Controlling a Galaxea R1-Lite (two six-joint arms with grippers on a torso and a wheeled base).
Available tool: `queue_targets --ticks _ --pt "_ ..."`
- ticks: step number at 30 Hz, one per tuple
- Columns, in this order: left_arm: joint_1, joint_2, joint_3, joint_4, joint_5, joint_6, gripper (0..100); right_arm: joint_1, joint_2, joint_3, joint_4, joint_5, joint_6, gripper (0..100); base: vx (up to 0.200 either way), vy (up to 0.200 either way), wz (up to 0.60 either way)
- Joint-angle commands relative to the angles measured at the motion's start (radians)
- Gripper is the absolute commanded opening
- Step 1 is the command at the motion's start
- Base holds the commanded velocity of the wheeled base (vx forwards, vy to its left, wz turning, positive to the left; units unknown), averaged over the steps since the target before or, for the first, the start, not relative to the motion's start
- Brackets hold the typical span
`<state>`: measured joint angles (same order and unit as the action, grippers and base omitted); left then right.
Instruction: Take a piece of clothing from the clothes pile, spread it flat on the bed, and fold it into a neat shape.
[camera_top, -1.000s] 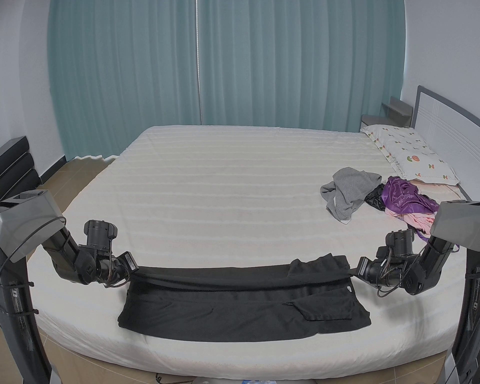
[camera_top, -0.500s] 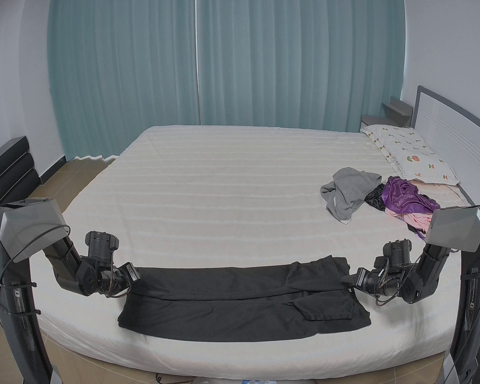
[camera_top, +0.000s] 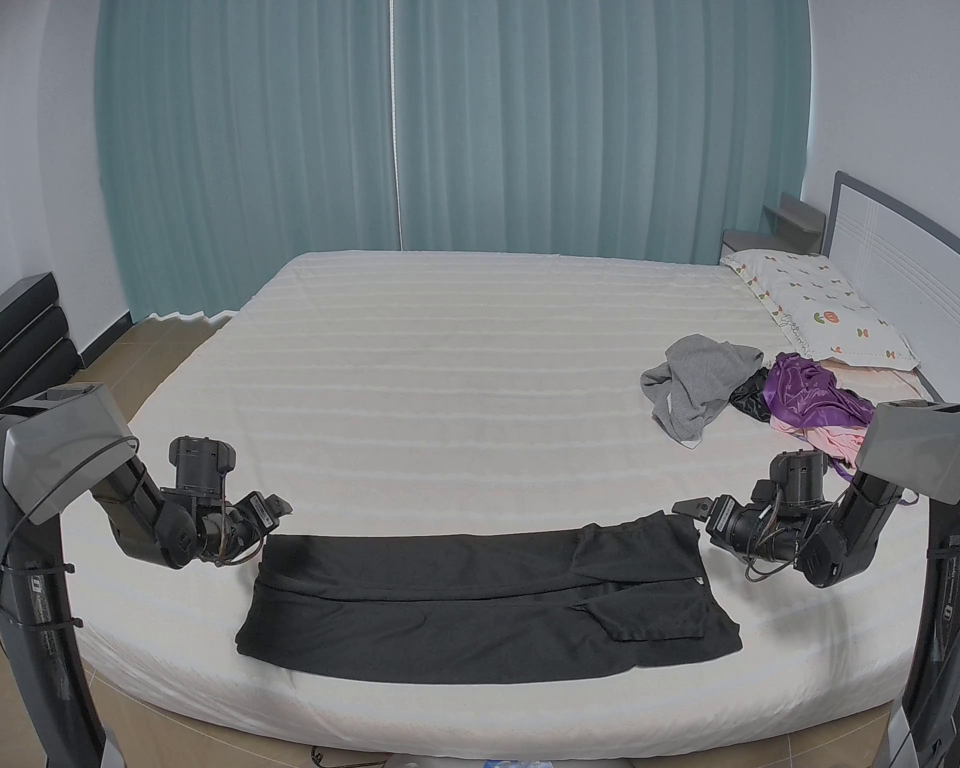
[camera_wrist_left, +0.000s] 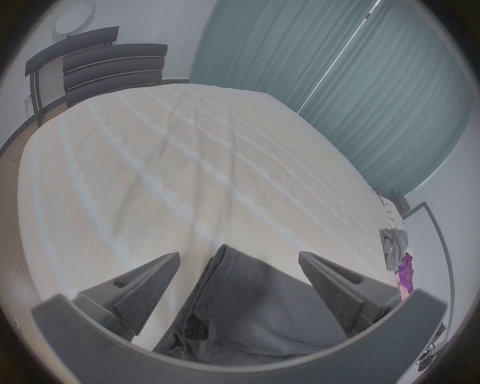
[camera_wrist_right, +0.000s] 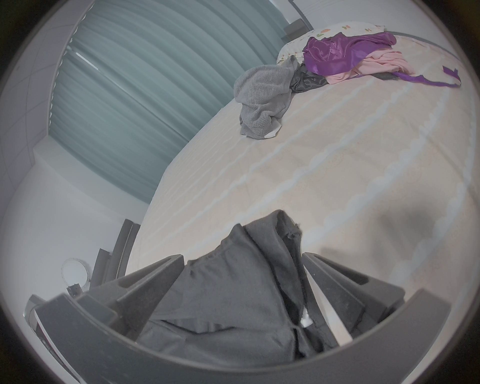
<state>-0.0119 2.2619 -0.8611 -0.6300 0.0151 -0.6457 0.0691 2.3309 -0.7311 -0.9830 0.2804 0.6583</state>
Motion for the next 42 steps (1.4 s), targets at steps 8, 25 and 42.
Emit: queue_targets --ticks 8,25,42 --pt "-0.019 0.165 -0.134 -0.005 0.032 0.026 100 -0.025 0.136 -0.094 0.0 -0.012 0.027 100 0.0 0.0 0.0" --pt "-0.003 0.179 -0.07 -0.157 0.037 0.009 0 -0.012 0.14 -0.119 0.014 -0.012 0.032 100 0.0 0.0 0.0" --pt "0.015 0.179 -0.056 -0.203 0.042 -0.043 0 0.038 0.222 -0.251 0.038 -0.141 0.034 100 0.0 0.0 0.0"
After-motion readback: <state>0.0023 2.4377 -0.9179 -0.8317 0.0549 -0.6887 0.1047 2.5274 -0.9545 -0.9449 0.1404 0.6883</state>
